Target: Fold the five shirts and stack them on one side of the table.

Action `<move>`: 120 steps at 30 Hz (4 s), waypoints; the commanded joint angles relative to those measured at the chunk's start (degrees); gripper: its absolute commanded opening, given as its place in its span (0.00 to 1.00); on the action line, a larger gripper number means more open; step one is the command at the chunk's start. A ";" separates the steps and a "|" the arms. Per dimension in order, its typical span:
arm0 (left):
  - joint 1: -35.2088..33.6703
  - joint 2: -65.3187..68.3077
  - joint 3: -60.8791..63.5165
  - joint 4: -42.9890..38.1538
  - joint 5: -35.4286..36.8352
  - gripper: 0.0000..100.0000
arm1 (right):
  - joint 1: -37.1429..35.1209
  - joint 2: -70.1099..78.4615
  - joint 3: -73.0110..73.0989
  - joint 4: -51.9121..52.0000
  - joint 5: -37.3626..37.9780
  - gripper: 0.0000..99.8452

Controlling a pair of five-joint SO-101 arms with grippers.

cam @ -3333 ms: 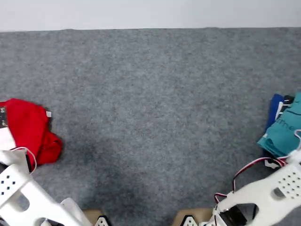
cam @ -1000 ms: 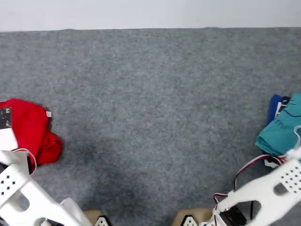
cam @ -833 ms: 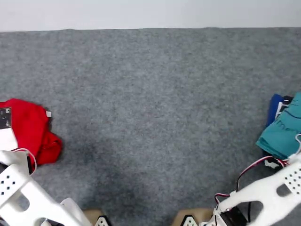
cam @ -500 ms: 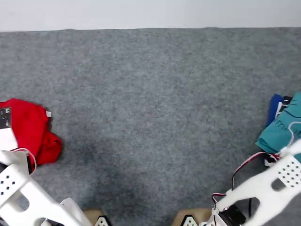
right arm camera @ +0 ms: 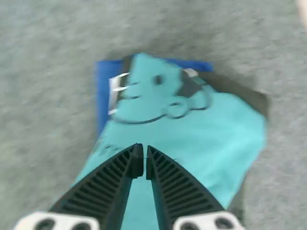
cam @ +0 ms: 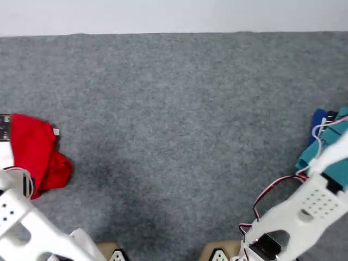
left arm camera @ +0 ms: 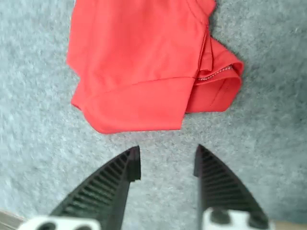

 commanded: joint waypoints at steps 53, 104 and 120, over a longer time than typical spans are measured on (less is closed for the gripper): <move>74.81 30.95 -44.88 1.49 30.33 0.03 | -9.19 -55.87 69.10 2.15 -0.44 0.02; 16.79 27.69 -5.67 -8.44 14.68 0.15 | -66.95 10.07 29.80 -4.18 -13.89 0.16; 17.05 27.43 -5.85 -8.79 15.03 0.15 | -66.95 -2.68 24.26 2.15 -5.19 0.01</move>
